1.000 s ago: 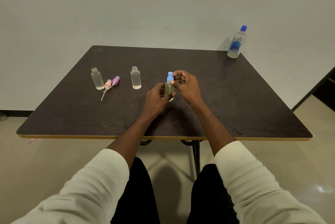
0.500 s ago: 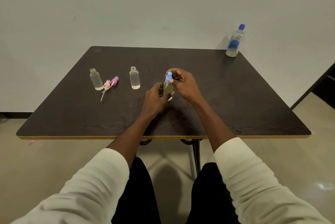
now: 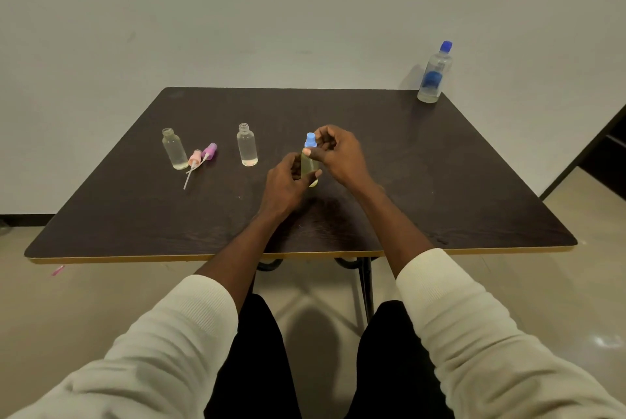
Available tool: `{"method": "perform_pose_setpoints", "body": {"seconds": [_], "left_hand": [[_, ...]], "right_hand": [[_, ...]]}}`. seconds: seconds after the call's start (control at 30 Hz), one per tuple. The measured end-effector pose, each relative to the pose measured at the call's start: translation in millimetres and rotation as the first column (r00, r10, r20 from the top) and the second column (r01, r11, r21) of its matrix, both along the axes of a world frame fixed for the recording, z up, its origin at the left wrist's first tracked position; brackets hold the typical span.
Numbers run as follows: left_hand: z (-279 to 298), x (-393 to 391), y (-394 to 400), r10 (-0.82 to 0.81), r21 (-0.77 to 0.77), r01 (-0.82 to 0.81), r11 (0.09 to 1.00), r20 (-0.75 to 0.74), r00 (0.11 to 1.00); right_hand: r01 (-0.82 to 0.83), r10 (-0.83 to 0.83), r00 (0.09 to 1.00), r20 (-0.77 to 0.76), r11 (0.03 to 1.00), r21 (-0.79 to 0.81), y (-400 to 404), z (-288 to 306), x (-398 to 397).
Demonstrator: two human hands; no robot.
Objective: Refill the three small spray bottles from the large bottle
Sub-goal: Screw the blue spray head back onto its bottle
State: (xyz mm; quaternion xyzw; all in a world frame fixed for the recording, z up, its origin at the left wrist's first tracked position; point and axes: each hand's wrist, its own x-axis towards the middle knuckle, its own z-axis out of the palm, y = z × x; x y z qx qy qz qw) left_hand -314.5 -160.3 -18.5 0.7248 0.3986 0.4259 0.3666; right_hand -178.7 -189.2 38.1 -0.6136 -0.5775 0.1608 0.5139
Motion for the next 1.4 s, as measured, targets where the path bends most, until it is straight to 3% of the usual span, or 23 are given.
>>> {"method": "perform_pose_setpoints", "body": {"seconds": [0.27, 0.67, 0.8, 0.9, 1.23, 1.4], "left_hand": [[1.3, 0.0, -0.4, -0.016, -0.003, 0.016, 1.000, 0.011, 1.000], [0.9, 0.3, -0.3, 0.020, 0.016, -0.020, 1.000, -0.014, 1.000], [0.6, 0.6, 0.7, 0.025, 0.003, -0.025, 1.000, -0.021, 0.999], [0.6, 1.3, 0.7, 0.028, 0.003, -0.028, 1.000, -0.004, 1.000], [-1.7, 2.3, 2.6, 0.013, 0.014, -0.013, 1.000, 0.000, 1.000], [-0.2, 1.8, 0.0, 0.025, 0.027, -0.025, 0.999, -0.002, 1.000]], "right_hand": [[-0.063, 0.061, 0.997, -0.040, 0.996, -0.058, -4.2, 2.9, -1.4], [0.024, -0.028, 0.995, -0.100, 0.999, -0.046, -6.4, -10.3, -3.6], [-0.036, 0.023, 0.970, -0.242, 0.998, -0.046, -9.9, -7.3, 0.1], [-0.021, 0.012, 0.981, -0.192, 0.999, -0.046, -8.3, -6.4, -1.7], [-0.061, 0.055, 0.956, -0.288, 0.998, -0.014, -2.8, -6.9, -5.2], [-0.029, 0.035, 0.970, -0.241, 0.999, 0.029, -3.5, -9.3, -10.2]]}}
